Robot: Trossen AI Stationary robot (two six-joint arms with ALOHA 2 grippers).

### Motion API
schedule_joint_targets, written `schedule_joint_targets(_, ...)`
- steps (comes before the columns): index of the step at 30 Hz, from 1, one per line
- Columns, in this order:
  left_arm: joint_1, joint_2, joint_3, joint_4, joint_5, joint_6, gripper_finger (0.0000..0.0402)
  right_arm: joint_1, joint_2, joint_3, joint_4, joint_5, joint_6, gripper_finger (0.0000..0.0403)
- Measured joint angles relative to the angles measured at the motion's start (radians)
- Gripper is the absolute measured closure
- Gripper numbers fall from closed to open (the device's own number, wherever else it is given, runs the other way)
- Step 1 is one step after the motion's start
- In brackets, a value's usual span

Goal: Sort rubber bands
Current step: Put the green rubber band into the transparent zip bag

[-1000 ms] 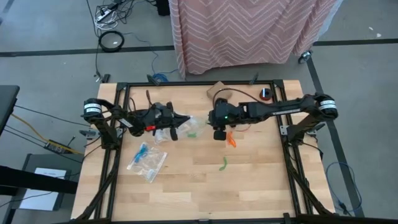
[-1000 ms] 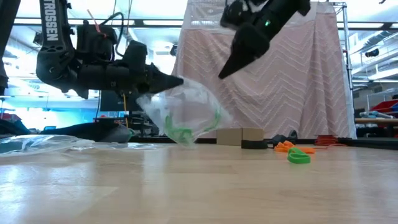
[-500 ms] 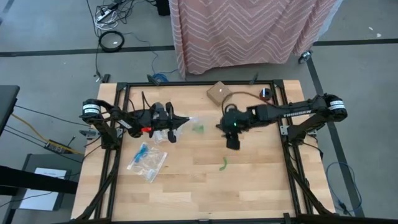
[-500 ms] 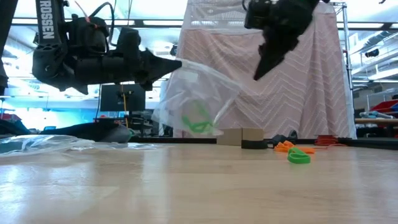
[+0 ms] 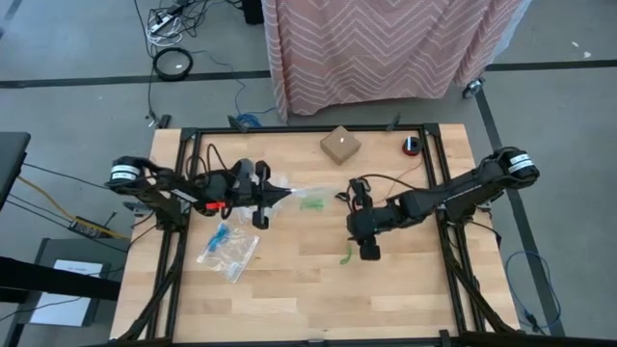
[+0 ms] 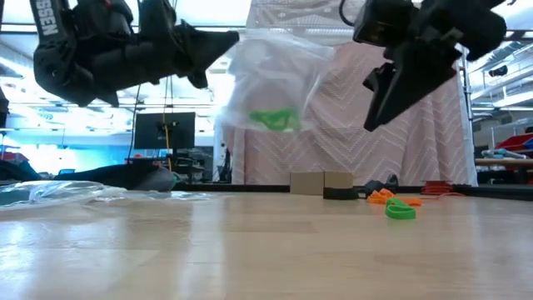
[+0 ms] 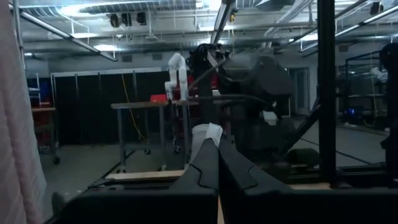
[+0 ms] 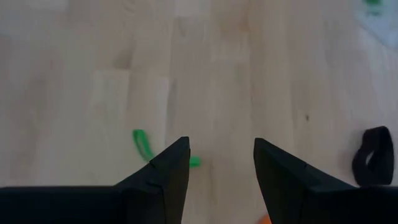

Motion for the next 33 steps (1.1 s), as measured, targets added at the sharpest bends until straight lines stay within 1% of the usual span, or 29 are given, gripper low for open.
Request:
schedule_joint_targets(6, -0.017, 0.000, -0.006, -0.001, -0.001, -0.001, 0.0401, 0.042, 0.054, -0.014, 0.016, 0.007, -0.019, 0.0235)
schedule_joint_targets(12, -0.024, 0.000, -0.006, -0.001, 0.006, 0.000, 0.0401, 0.079, 0.164, -0.014, 0.091, 0.006, -0.140, 0.0234)
schedule_joint_targets(15, -0.024, 0.002, -0.017, -0.001, -0.004, 0.000, 0.0401, 0.093, 0.214, 0.001, 0.078, 0.006, -0.174, 0.0234)
schedule_joint_targets(17, -0.020, 0.002, -0.038, -0.001, -0.031, 0.000, 0.0401, 0.098, 0.235, 0.005, 0.058, 0.012, -0.175, 0.0233)
schedule_joint_targets(20, -0.016, 0.003, -0.065, -0.002, -0.068, -0.004, 0.0401, 0.106, 0.256, 0.006, 0.039, 0.023, -0.167, 0.0234)
schedule_joint_targets(24, -0.021, 0.003, -0.084, 0.000, -0.066, -0.009, 0.0401, 0.110, 0.274, 0.006, 0.059, 0.038, -0.166, 0.0236)
schedule_joint_targets(29, -0.020, 0.004, -0.086, -0.001, -0.066, -0.020, 0.0401, 0.110, 0.290, 0.007, 0.124, 0.060, -0.175, 0.0237)
schedule_joint_targets(31, -0.020, 0.004, -0.086, -0.001, -0.066, -0.020, 0.0401, 0.108, 0.292, 0.007, 0.131, 0.070, -0.173, 0.0243)
schedule_joint_targets(33, -0.020, 0.004, -0.086, -0.001, -0.066, -0.022, 0.0401, 0.104, 0.292, 0.007, 0.130, 0.071, -0.163, 0.0260)
